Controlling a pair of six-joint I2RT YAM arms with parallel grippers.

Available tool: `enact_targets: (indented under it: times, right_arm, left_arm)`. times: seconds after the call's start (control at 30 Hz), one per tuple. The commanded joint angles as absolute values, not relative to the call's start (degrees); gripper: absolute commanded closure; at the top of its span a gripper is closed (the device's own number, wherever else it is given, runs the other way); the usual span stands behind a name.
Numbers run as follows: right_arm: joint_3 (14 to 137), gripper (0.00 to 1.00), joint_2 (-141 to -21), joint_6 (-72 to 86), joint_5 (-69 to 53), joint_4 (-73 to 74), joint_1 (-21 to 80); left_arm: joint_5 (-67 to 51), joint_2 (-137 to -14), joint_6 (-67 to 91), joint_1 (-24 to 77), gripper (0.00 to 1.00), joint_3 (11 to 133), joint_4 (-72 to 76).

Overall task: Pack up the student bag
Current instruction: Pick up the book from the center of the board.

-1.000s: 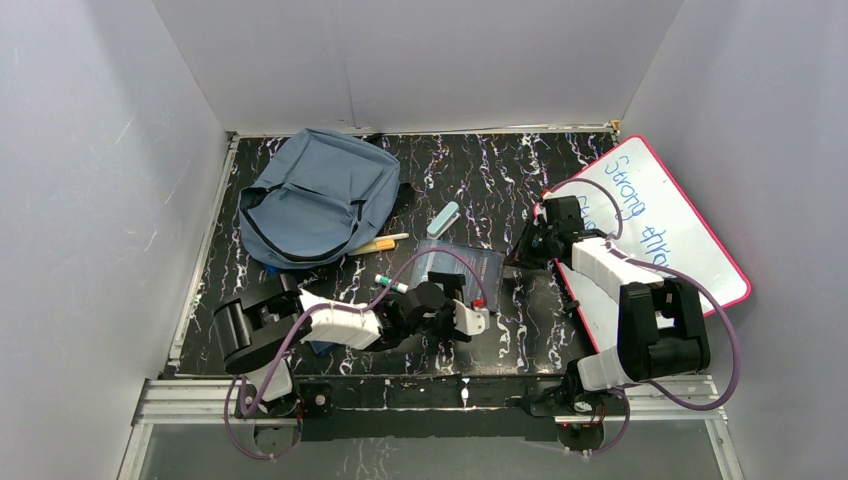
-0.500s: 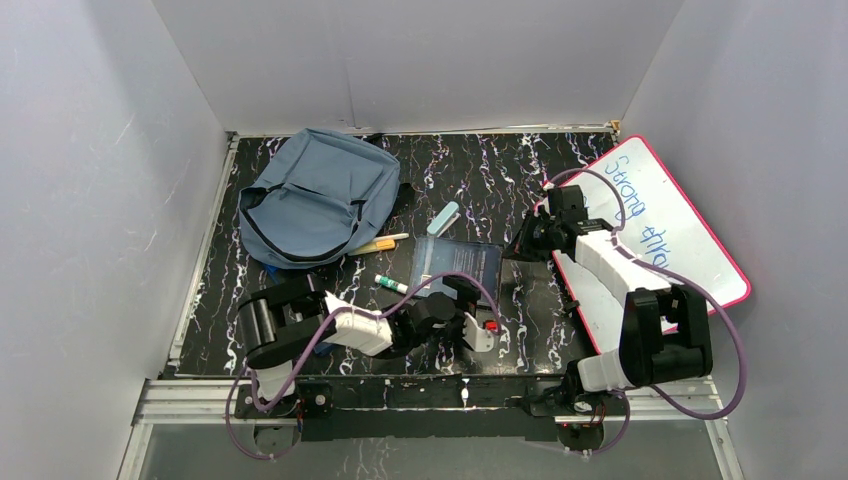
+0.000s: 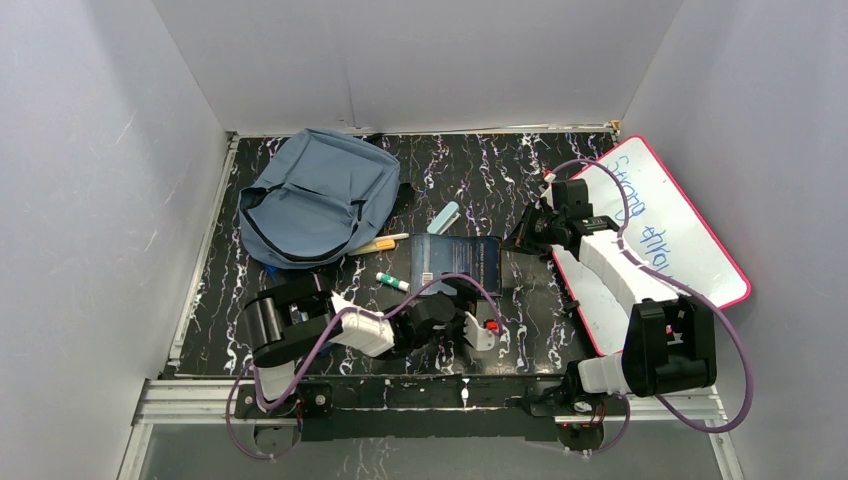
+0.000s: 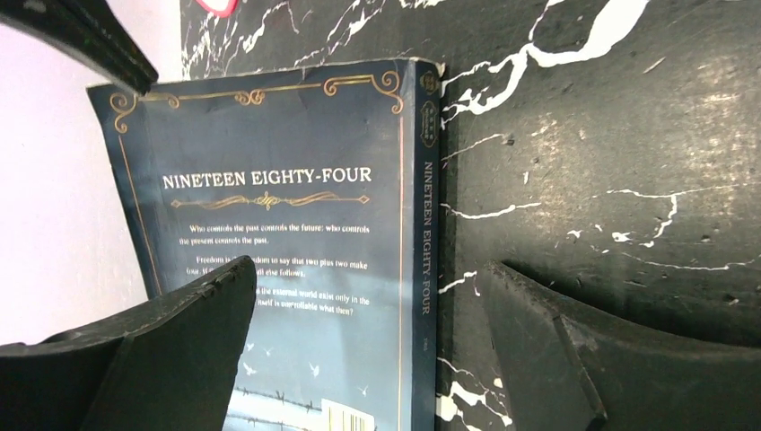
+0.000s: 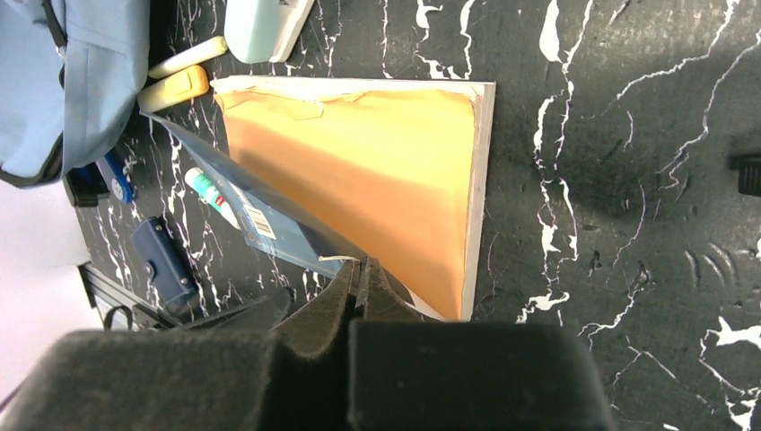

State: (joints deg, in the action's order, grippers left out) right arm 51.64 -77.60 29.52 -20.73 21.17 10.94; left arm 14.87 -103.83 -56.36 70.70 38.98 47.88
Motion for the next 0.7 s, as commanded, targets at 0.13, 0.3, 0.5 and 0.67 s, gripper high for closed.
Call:
enact_targets:
  times: [0.13, 0.3, 0.5, 0.67]
  right_arm:
    - [45.3, 1.0, -72.3, 21.5, -26.1, 9.4, 11.0]
    - [41.0, 1.0, -69.2, 17.9, -28.9, 3.2, 11.0]
    - [37.9, 1.0, -67.1, 14.3, -30.3, 0.5, 11.1]
    - [36.3, 1.0, -66.2, 13.5, -30.8, -2.1, 11.0]
  left_arm:
    - [11.4, -87.3, -40.2, 70.2, 0.1, 38.7, 41.8]
    - [-16.2, -77.0, -27.0, 58.6, 0.14, 47.5, 20.3]
    - [-32.0, -80.9, -36.4, 48.0, 0.14, 57.8, 4.5]
    - [-42.4, -87.8, -43.1, 43.2, 0.15, 65.3, -2.7]
